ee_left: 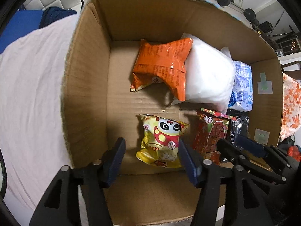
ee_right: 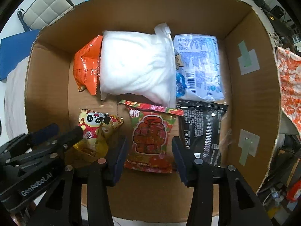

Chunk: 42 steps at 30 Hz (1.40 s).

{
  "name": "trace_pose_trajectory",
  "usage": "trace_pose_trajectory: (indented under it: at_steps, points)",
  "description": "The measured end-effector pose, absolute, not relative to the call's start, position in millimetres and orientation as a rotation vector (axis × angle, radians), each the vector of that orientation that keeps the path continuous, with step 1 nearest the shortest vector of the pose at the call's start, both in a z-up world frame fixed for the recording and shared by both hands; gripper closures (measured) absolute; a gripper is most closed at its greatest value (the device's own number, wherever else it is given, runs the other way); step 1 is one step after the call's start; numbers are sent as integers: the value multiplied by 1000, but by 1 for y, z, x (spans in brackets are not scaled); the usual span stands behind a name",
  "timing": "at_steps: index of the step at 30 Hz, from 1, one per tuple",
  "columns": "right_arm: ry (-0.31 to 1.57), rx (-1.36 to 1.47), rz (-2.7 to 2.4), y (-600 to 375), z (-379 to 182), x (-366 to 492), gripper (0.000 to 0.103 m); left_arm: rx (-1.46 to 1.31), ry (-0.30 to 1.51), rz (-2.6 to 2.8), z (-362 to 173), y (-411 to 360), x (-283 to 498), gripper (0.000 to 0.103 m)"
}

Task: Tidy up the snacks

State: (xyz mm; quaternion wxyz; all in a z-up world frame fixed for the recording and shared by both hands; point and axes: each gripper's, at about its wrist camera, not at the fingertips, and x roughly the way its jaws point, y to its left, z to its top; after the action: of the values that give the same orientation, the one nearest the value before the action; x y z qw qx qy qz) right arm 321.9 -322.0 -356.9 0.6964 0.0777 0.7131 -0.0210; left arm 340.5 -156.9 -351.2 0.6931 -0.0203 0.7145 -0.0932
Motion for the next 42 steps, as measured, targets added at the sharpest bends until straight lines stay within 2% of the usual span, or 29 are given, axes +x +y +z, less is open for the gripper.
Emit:
trace_pose_trajectory:
  at_steps: [5,10,13,15,16,18,20,22,32,42]
  points:
    - [1571,141,-50,-326,-348,310,38,-8,1529,-199,-330,-158,332,29]
    - [1514,109,-63,-328,-328,291,36,-7,1457,-189,-302,-157,319,28]
    - [1476,111,-61,-332,-315,277,27,-15,1416,-178,-289,-156,310,25]
    - [1448,104,-62,-342,-306,273,25,-15,1385,-165,-276,-154,303,10]
    - [1432,94,-61,-343,-300,269,23,-13,1367,-159,-271,-154,302,9]
    - [1408,80,-58,-346,-289,261,13,-12,1331,-147,-260,-155,295,3]
    - [1387,83,-47,-352,-274,256,4,-14,1300,-140,-250,-156,288,3]
    - [1368,67,-54,-353,-264,249,0,-20,1269,-136,-237,-156,281,2]
    - [1262,99,-75,-361,-211,207,0,-10,1141,-135,-182,-157,242,2]
    - [1097,124,-106,-355,-121,128,0,3,1024,-169,-113,-151,174,2]
